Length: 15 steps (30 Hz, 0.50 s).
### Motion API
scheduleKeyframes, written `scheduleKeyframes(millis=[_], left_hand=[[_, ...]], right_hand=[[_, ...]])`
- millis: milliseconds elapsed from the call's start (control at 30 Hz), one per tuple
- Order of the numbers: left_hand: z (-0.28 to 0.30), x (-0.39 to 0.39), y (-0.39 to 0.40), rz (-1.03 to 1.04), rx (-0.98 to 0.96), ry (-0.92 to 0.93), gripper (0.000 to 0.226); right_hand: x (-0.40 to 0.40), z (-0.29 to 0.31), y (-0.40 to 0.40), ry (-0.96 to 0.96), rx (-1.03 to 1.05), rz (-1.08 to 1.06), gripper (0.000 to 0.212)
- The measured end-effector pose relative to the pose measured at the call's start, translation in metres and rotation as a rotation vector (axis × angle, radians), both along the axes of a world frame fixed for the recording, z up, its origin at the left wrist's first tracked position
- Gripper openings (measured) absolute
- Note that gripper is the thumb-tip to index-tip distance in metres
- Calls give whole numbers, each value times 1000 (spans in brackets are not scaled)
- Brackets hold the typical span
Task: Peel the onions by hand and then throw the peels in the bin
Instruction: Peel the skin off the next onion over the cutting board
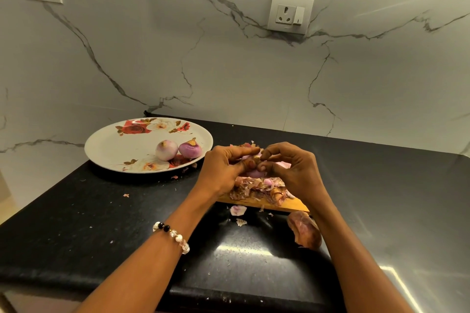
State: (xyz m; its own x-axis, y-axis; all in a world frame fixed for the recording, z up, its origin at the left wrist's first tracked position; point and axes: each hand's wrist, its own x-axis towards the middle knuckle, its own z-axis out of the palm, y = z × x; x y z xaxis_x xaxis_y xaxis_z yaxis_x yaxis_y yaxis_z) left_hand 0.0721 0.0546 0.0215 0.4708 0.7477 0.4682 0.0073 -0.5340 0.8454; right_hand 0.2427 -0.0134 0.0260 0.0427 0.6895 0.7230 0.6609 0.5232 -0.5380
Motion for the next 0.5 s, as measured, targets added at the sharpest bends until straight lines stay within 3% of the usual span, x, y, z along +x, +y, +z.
scheduleKeyframes(millis=[500], left_hand=[[-2,-1,3,29,0,23,32]], right_hand=[[-8,-5,3,-268,-4,-107,14]])
